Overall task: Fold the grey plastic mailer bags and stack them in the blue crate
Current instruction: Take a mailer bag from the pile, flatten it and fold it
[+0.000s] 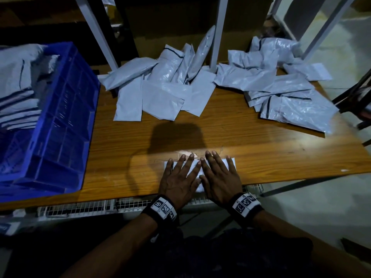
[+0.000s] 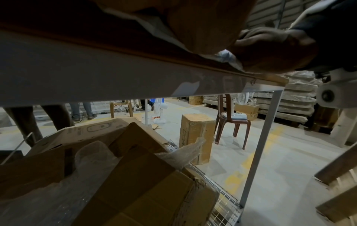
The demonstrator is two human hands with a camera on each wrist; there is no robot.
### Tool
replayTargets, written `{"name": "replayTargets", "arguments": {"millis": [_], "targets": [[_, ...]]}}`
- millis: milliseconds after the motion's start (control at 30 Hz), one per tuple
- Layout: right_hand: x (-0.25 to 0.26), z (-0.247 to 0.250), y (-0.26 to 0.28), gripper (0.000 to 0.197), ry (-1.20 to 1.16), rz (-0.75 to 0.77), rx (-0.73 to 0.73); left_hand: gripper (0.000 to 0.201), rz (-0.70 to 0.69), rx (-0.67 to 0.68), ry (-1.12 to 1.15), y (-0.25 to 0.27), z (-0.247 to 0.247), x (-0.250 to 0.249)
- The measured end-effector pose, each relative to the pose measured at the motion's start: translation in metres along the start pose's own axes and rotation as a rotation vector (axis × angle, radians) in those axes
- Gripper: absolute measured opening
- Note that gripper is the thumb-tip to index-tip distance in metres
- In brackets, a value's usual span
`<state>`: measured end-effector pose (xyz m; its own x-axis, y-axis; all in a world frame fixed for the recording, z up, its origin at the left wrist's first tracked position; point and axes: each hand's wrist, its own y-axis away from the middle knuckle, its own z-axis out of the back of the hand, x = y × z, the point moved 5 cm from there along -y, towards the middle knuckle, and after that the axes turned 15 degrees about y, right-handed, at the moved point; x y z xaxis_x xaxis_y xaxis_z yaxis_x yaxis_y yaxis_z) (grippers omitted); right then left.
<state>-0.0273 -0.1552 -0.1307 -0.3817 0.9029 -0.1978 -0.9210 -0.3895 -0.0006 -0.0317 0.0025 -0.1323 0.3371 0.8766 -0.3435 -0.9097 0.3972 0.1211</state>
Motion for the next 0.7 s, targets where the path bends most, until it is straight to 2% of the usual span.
{"name": "replayTargets", "arguments": {"millis": [200,333,400,500,533,600,700], "targets": [[-0.001,0.001,-0.001,0.065,-0.025,-0.006,0.050,0.066,0.044,0.064,-0.036,0.000,0.005,-0.003],[-0.004,0.007,0.001,0.067,-0.057,-0.041,0.013,0.077,0.106,0.033,-0.015,0.003,0.014,-0.005],[-0.013,0.018,0.006,0.067,-0.126,-0.140,-0.063,0.086,0.217,0.003,0.078,0.008,0.021,0.000],[-0.038,0.035,0.022,0.069,-0.203,-0.407,-0.141,0.103,0.404,-0.207,0.259,0.025,0.045,0.006],[-0.045,0.038,0.028,0.073,-0.213,-0.480,-0.111,0.107,0.464,-0.255,0.298,0.033,0.050,0.007],[-0.052,0.037,0.039,0.085,-0.216,-0.566,0.030,0.116,0.563,-0.266,0.357,0.046,0.057,0.006],[-0.052,0.033,0.043,0.096,-0.253,-0.587,0.165,0.118,0.669,-0.238,0.450,0.050,0.057,0.004]]}}
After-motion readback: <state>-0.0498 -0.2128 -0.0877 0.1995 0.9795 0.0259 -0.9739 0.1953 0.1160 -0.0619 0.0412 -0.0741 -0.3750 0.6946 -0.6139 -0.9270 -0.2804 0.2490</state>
